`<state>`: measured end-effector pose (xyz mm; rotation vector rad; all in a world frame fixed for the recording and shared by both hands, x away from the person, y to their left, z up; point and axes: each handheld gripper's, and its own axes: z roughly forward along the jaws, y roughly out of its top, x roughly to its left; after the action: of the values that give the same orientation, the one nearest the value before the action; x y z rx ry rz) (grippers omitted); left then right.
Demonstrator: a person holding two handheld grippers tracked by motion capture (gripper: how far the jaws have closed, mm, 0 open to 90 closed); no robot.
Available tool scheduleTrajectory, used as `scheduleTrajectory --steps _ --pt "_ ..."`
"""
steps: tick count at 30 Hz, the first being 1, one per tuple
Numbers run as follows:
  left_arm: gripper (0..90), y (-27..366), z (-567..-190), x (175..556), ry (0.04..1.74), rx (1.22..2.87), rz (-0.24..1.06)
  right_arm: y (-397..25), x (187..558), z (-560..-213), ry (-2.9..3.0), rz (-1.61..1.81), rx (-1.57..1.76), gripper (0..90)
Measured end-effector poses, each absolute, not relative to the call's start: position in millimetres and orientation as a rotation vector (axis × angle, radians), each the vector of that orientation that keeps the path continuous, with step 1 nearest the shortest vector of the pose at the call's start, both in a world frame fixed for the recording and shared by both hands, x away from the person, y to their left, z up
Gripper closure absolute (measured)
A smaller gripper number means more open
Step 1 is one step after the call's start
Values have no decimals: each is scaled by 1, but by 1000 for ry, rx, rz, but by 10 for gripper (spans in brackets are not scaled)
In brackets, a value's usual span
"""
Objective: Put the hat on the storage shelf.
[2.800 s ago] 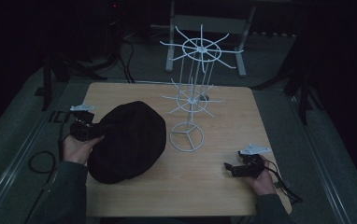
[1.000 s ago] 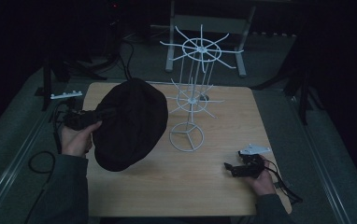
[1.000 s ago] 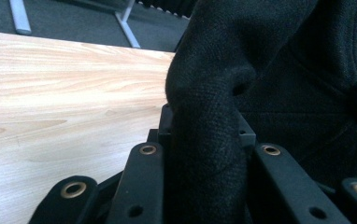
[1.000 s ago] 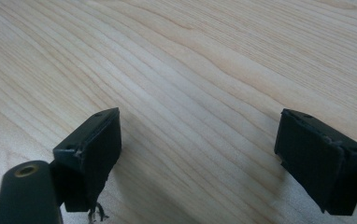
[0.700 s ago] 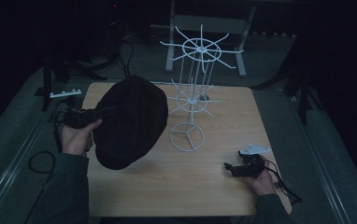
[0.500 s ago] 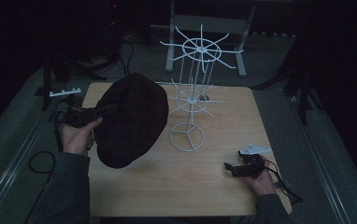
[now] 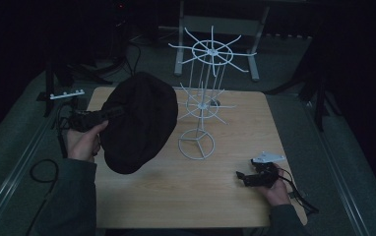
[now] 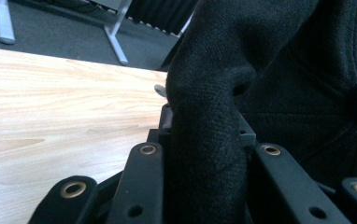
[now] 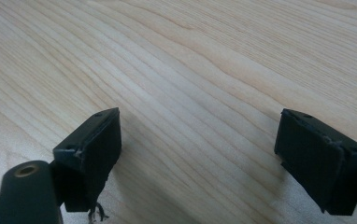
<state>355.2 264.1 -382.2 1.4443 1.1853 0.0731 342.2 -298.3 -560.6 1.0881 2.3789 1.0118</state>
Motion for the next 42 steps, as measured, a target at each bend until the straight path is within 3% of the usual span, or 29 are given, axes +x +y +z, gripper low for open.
scheduleTrajectory --steps 42 --pt "743 253 -348 358 1098 1367 74 -298 342 -561 2379 1012 1088 147"
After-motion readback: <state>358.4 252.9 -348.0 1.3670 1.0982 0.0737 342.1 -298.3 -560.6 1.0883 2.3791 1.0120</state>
